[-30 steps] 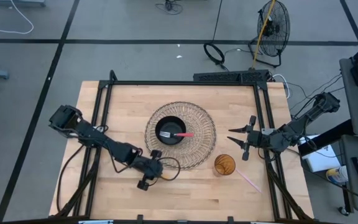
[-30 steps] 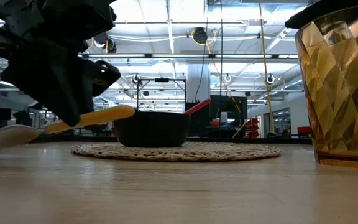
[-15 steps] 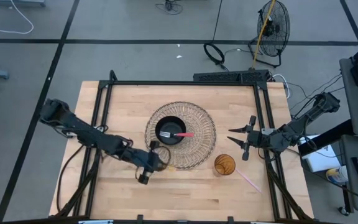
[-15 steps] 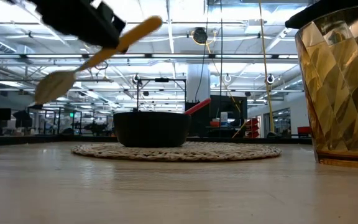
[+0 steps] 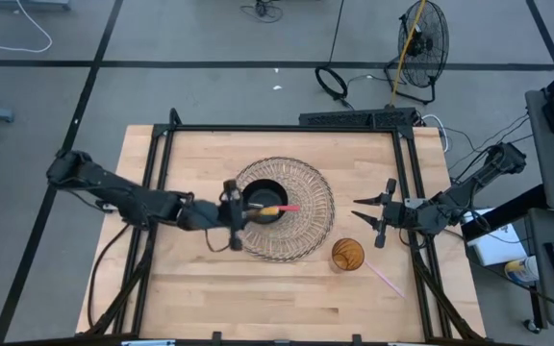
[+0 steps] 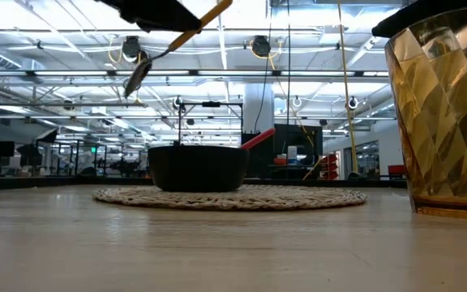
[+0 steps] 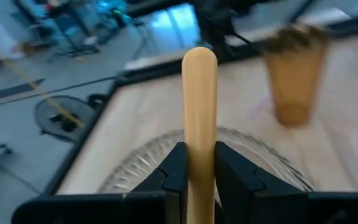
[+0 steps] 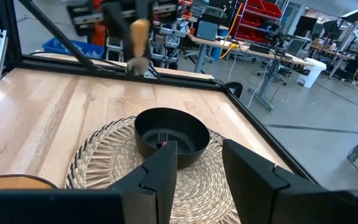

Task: Pick & Place Utensil
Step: Put the yellow spoon into the black bowl

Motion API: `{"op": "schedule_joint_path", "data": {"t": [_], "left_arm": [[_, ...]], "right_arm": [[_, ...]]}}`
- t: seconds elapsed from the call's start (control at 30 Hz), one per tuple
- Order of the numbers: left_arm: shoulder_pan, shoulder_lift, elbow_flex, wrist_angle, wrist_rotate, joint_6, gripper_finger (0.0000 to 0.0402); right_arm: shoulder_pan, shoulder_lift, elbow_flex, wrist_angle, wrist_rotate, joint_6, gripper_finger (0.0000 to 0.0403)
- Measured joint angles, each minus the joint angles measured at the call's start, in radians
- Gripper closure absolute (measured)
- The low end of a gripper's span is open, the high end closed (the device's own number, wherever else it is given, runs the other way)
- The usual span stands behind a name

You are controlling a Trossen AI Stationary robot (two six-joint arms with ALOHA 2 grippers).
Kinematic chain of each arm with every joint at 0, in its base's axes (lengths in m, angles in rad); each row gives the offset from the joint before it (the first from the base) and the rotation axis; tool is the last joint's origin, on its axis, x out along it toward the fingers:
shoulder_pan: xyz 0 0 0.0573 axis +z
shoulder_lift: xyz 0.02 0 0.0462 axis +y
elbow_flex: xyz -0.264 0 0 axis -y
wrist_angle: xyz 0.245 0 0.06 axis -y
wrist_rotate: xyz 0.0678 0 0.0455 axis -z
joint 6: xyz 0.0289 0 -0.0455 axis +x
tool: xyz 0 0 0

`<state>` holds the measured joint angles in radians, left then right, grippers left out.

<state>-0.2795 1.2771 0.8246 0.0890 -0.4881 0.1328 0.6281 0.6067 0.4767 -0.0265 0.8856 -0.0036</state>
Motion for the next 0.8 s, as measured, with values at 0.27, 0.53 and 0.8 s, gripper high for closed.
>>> {"op": "schedule_joint_path", "data": {"t": [0.27,0.53,0.8], "left_arm": [[0.139,0.011,0.000,0.103,-0.013,-0.067,0.0344],[0.225,0.043,-0.025,0.198,-0.007,-0.138,0.0344],[0.257,0.191,-0.050,0.351,0.047,-0.197,0.0344]], "right_arm": [[0.000,0.000,0.000,0.000,0.000,0.000,0.0275],[0.000,0.000,0.000,0.000,0.000,0.000,0.0275],[0.000,0.001,0.000,0.000,-0.001,0.000,0.0275]]}}
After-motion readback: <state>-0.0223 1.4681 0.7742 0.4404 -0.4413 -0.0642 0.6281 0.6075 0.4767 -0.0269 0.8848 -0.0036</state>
